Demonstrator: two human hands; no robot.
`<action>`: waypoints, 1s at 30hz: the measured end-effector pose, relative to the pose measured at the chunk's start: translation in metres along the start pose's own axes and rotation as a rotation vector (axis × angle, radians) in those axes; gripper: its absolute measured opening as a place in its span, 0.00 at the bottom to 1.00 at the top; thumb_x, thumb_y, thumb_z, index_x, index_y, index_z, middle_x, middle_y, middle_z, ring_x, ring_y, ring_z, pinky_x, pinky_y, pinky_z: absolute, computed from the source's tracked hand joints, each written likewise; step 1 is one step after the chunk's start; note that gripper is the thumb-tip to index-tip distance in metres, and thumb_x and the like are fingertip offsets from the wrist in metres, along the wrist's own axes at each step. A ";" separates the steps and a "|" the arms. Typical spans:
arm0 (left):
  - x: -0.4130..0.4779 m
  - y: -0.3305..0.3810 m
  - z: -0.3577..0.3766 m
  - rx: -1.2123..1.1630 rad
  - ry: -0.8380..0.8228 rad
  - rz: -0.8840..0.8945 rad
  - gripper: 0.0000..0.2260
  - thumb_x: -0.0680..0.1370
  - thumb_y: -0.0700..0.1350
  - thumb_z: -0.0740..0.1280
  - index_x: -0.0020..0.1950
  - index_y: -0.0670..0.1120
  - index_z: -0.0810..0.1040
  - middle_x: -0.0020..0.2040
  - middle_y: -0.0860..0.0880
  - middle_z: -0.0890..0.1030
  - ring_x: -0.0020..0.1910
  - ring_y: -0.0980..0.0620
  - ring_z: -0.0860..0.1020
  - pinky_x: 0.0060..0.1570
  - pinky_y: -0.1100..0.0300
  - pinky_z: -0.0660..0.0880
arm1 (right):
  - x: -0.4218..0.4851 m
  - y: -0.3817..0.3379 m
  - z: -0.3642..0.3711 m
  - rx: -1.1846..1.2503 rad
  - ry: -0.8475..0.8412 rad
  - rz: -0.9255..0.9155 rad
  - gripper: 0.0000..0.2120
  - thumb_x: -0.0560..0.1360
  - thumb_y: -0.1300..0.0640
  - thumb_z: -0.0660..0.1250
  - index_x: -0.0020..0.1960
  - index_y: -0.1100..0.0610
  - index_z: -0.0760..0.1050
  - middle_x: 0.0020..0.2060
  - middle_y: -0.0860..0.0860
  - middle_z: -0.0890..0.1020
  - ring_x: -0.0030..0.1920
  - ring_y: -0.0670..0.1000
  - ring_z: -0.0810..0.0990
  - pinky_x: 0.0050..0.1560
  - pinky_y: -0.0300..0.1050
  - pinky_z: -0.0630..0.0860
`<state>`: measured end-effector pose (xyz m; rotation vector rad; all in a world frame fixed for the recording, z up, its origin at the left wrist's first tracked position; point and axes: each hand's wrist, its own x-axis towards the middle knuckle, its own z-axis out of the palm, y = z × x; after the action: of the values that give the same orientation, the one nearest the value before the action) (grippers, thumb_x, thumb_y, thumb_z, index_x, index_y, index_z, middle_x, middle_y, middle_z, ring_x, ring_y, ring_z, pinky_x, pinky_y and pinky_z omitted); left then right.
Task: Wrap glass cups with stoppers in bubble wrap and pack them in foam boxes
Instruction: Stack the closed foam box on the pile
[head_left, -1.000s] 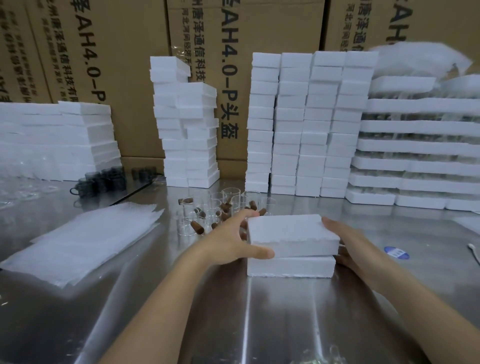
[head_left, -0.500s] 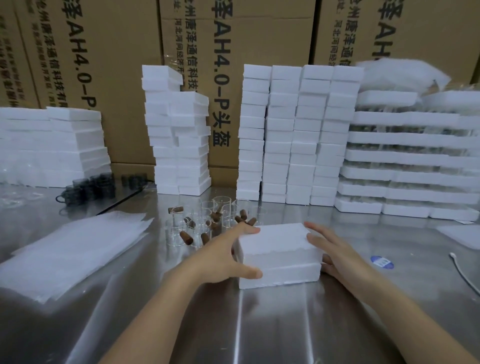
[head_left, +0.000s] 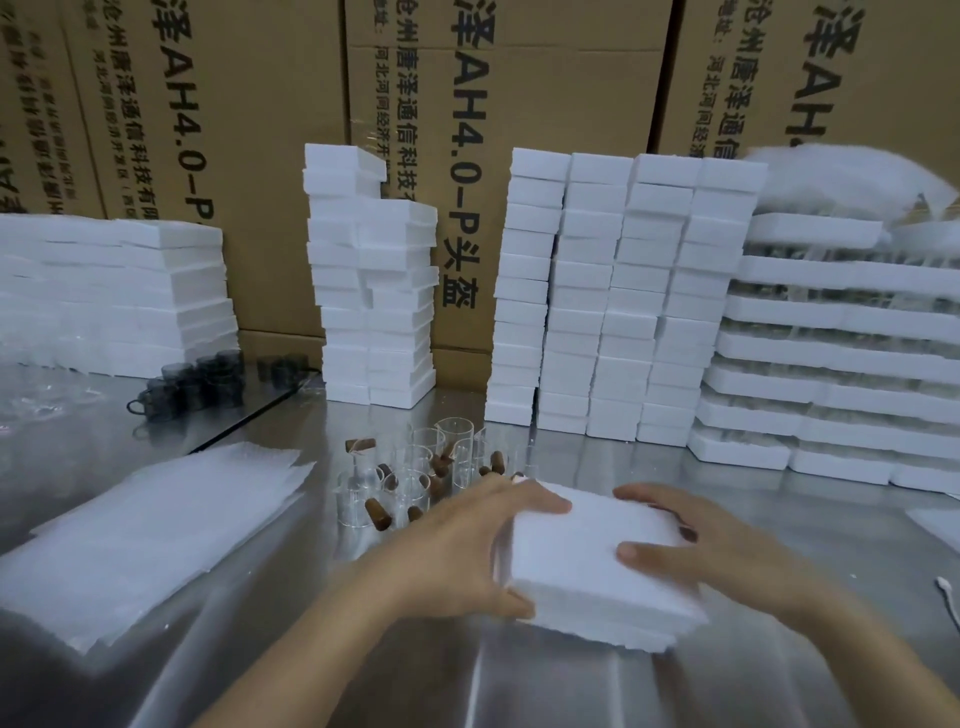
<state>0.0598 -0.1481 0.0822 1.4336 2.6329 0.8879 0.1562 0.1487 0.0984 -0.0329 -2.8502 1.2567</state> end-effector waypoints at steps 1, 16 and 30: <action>0.005 0.009 -0.010 0.087 -0.009 0.057 0.41 0.70 0.54 0.81 0.74 0.75 0.61 0.66 0.67 0.66 0.65 0.62 0.69 0.60 0.64 0.71 | 0.003 -0.009 -0.013 -0.063 -0.105 -0.004 0.34 0.62 0.24 0.77 0.66 0.25 0.72 0.63 0.27 0.78 0.62 0.34 0.78 0.66 0.43 0.73; 0.068 0.004 -0.127 -0.177 0.123 0.026 0.47 0.74 0.46 0.80 0.78 0.80 0.56 0.80 0.64 0.62 0.80 0.56 0.66 0.68 0.63 0.70 | 0.085 -0.032 -0.032 0.722 -0.344 -0.025 0.46 0.57 0.47 0.89 0.71 0.57 0.78 0.64 0.58 0.84 0.62 0.57 0.85 0.53 0.45 0.84; 0.147 -0.055 -0.112 -0.971 0.507 -0.483 0.26 0.83 0.57 0.71 0.76 0.61 0.63 0.64 0.52 0.82 0.58 0.47 0.84 0.54 0.48 0.84 | 0.186 -0.054 0.036 0.640 0.333 -0.180 0.26 0.72 0.20 0.58 0.69 0.22 0.65 0.64 0.41 0.78 0.62 0.47 0.81 0.62 0.52 0.77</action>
<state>-0.0983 -0.1099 0.1856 0.3480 2.0105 2.1753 -0.0314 0.0916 0.1169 0.0263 -2.0273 1.8418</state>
